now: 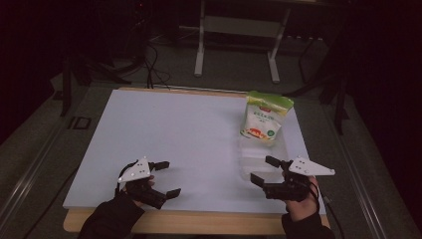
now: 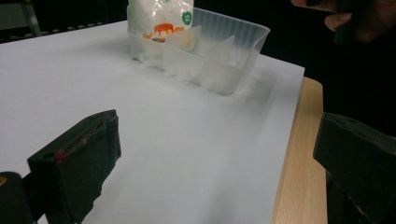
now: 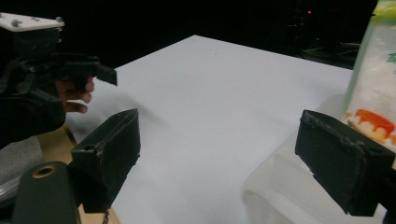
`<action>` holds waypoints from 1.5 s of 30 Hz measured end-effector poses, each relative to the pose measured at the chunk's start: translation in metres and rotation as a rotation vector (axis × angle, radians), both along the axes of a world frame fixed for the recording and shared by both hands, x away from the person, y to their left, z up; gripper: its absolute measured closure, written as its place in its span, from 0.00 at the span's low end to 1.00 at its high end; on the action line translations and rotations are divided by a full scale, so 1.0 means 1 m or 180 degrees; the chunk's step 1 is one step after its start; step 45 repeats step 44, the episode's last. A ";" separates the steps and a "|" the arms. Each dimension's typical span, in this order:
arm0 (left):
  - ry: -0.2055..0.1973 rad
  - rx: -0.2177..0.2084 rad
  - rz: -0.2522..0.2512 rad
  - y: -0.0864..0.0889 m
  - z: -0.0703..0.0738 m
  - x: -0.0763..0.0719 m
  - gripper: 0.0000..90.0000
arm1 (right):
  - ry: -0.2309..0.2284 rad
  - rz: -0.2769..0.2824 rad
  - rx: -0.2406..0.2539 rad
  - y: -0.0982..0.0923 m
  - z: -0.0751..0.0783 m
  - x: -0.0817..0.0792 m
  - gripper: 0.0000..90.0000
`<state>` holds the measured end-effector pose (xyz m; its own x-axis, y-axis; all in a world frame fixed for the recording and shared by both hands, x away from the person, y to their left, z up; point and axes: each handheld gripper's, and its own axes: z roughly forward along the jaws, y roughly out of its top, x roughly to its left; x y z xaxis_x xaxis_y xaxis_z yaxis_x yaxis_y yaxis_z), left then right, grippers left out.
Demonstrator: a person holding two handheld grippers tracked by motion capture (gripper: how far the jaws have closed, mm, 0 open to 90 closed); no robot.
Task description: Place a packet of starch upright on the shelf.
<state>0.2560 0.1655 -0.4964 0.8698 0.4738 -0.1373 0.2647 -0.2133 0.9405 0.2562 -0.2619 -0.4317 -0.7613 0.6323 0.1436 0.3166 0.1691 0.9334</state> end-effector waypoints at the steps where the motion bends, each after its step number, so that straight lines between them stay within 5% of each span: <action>1: -0.0002 0.0005 -0.0001 0.000 0.000 0.000 0.01 | -0.0011 0.0012 0.0009 0.001 -0.002 -0.002 0.15; 13: -0.0008 0.0046 -0.0033 -0.001 -0.001 -0.001 0.01 | -0.0131 0.0059 -0.0150 0.010 -0.016 -0.018 0.14; 23: 0.0004 0.0047 -0.0038 -0.002 -0.003 -0.002 0.01 | -0.0348 0.0062 -0.0450 0.015 -0.028 -0.033 0.14; 45: 0.0023 0.0031 -0.0002 0.000 -0.008 -0.005 0.01 | -0.0579 -0.0048 -0.0413 0.006 -0.037 -0.032 0.13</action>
